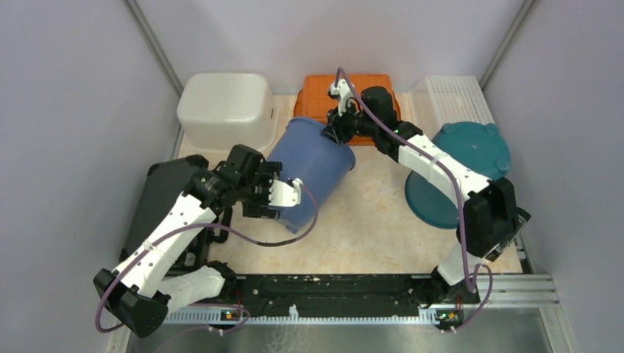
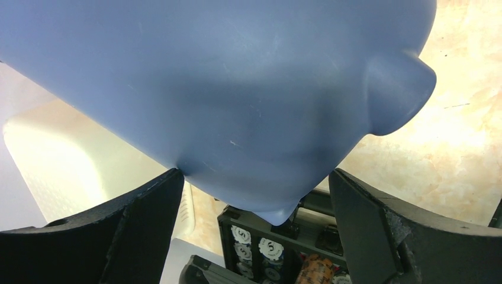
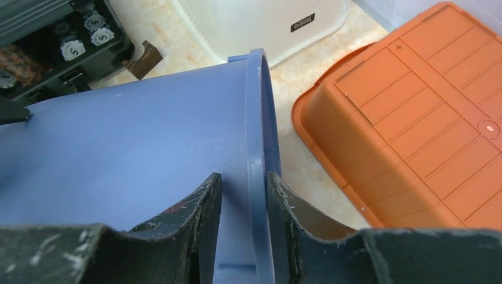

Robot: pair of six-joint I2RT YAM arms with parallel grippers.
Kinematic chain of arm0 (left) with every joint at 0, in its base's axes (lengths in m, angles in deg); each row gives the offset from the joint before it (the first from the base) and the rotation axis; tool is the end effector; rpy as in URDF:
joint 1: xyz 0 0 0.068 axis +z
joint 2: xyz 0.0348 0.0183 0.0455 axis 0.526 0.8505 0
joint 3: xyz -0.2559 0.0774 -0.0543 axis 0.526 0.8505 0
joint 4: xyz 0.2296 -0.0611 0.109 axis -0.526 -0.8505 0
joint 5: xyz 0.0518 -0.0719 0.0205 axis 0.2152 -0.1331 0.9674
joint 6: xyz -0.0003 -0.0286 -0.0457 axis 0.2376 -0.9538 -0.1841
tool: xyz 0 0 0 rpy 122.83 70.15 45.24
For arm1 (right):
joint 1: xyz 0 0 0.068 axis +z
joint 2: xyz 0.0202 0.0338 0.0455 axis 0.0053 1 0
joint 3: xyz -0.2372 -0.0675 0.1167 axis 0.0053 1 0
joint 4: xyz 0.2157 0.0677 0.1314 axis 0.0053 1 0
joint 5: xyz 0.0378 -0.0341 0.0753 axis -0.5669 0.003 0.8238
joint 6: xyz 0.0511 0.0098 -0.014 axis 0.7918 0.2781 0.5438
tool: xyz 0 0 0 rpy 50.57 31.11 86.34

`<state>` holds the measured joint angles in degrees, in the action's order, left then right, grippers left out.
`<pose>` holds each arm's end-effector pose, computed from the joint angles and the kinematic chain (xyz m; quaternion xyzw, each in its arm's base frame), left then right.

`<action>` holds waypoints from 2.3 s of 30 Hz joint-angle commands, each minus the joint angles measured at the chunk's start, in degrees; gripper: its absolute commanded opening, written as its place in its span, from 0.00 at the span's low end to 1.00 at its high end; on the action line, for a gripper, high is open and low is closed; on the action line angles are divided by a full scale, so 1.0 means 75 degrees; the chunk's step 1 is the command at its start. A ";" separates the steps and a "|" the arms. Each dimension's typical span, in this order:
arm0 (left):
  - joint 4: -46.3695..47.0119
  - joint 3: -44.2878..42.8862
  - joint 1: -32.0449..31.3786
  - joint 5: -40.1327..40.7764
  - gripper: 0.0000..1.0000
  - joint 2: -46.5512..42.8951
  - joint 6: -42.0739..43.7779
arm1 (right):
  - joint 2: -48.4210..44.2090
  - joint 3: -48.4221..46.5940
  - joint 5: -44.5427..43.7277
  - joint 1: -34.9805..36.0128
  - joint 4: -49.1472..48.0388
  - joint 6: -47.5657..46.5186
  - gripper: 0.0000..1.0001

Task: Turn the large container upside down
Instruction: Turn the container upside down at the center of the board.

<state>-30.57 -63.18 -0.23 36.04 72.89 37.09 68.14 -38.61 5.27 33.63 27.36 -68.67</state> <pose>0.1651 -0.1084 0.3241 0.7206 0.6219 0.0251 0.3056 0.3196 0.2260 0.3443 -0.3710 0.7343 0.2823 0.4935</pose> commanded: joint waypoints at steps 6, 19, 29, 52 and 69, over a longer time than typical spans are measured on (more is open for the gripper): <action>-0.0253 -0.0116 -0.0020 -0.0895 0.99 -0.0140 -0.0183 | -0.0057 0.0399 0.0147 0.0087 -0.0761 -0.0019 0.08; -0.0653 -0.0779 -0.0026 -0.1497 0.99 -0.0145 -0.0355 | 0.0025 0.0519 0.1211 -0.0745 -0.0725 0.2388 0.00; -0.0831 -0.1187 -0.0038 -0.1350 0.99 -0.0057 -0.0411 | 0.0584 0.0395 0.1920 -0.1954 -0.0239 0.3370 0.00; 0.1738 -0.1351 0.0110 0.1532 0.99 0.0140 -0.2473 | 0.1001 0.0211 0.2144 -0.2774 0.0573 0.3206 0.00; 0.2933 -0.1773 0.0313 0.1525 0.99 0.0399 -0.3919 | 0.1834 -0.0415 0.2102 -0.3075 0.0669 0.2976 0.00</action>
<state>-14.39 -74.20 1.87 47.25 75.19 11.56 76.42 -41.21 26.82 11.64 26.33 -45.22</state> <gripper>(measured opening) 0.989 0.036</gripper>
